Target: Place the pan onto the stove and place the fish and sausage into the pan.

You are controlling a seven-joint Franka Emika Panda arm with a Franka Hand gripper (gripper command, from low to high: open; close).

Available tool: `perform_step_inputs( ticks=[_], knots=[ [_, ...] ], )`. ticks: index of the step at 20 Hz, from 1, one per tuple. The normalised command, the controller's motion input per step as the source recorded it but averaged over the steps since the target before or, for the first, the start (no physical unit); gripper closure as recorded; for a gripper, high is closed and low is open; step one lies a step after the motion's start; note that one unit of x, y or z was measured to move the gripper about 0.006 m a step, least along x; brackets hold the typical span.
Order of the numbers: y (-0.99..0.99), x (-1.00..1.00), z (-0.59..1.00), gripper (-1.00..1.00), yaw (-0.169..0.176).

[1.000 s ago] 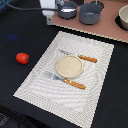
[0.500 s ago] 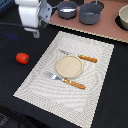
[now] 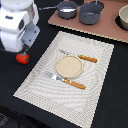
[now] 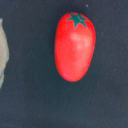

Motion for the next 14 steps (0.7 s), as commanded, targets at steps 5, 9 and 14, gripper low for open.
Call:
perform_step_inputs(
  ticks=[5, 9, 14],
  knots=[
    [-0.07, -0.32, -0.41, -1.0, -0.028],
    [0.03, -0.22, -0.41, -1.0, -0.018],
    [0.09, -0.16, -0.4, -1.0, -0.022]
  ],
)
